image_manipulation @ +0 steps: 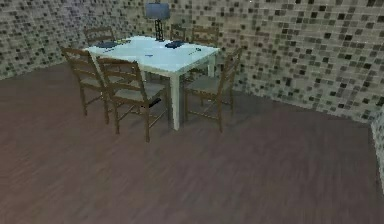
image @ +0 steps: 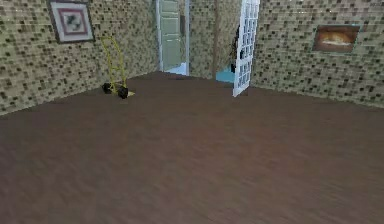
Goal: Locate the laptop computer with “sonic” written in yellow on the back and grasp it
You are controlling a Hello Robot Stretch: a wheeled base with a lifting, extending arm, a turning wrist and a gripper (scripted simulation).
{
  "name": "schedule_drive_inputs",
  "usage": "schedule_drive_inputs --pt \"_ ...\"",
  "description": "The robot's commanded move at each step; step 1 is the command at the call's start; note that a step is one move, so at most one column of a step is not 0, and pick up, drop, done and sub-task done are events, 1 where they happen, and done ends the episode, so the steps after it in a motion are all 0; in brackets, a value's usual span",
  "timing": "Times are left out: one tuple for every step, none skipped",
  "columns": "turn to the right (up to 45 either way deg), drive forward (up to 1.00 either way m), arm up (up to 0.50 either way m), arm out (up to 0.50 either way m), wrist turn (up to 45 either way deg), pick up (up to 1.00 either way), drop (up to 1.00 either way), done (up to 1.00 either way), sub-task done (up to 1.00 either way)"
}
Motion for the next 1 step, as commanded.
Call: schedule_drive_inputs --pt "0.0 0.25 0.00 0.00 0.0 0.00 0.00 0.00 0.00"
